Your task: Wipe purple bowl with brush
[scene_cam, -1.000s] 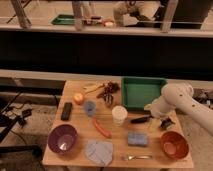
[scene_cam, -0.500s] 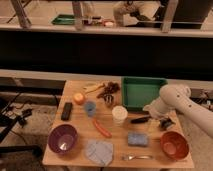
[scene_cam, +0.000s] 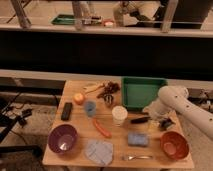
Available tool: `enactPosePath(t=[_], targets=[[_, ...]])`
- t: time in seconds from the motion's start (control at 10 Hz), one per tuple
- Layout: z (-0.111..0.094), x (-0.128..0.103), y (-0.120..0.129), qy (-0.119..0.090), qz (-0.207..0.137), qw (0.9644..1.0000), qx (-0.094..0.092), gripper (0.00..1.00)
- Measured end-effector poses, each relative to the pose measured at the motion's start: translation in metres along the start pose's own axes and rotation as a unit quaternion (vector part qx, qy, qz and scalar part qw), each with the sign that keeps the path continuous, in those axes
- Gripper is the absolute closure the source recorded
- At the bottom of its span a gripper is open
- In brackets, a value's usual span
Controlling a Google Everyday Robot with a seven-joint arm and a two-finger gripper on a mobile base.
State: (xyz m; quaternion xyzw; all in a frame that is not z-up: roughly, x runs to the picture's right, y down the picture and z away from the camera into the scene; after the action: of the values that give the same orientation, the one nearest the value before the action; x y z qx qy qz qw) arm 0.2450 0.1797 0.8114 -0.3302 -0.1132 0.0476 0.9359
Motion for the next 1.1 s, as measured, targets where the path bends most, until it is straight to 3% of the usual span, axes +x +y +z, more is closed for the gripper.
enactPosePath(t=[1.1], targets=[[0.014,0.001,-0.004,-0.002,-0.006,1.0000,-0.006,0.20]])
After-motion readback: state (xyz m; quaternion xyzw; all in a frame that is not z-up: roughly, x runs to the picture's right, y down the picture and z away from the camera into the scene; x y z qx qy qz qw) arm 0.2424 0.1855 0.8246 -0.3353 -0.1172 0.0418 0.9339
